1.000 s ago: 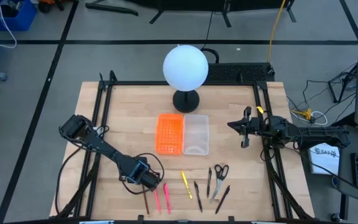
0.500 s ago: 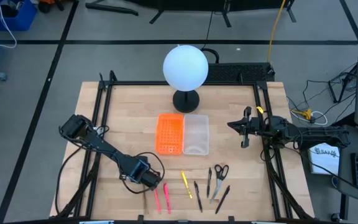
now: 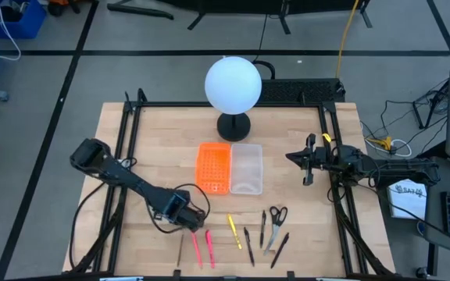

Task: Pick & place school supplies into a supply box
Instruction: Put the brown pencil into the pencil box

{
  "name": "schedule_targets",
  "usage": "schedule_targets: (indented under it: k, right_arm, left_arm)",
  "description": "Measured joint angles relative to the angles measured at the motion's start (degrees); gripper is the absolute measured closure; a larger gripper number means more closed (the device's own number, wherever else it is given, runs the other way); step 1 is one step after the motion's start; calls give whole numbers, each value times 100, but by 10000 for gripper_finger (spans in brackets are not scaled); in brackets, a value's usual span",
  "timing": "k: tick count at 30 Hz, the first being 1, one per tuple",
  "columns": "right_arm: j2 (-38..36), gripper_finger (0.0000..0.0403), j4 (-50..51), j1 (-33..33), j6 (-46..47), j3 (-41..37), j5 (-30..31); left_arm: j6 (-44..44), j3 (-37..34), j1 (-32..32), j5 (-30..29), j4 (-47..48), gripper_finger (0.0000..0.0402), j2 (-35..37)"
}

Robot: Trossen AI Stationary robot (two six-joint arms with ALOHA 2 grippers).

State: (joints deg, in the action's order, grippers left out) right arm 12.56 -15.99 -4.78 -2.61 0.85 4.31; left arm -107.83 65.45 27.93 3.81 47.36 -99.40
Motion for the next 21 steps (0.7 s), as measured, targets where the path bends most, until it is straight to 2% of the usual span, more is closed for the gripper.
schedule_targets:
  k: [5, 9, 14, 18, 21]
  right_arm:
    - [28, 403, -2, 0, 0, -1, 6]
    - [67, 403, 14, 0, 2, -1, 8]
    - [92, 403, 19, 0, 2, 1, 9]
    - [105, 403, 15, 0, 25, 1, 11]
    - [106, 403, 7, 0, 40, 1, 11]
  left_arm:
    - [472, 670, -300, -438, 472, 384, 273]
    - [1435, 1395, -839, -838, 426, 384, 271]
    - [2773, 1906, -1685, -1325, -470, 384, 184]
    - [3546, 1921, -2356, -1246, -1499, 384, 94]
    - [3995, 1923, -2840, -792, -1878, 384, -67]
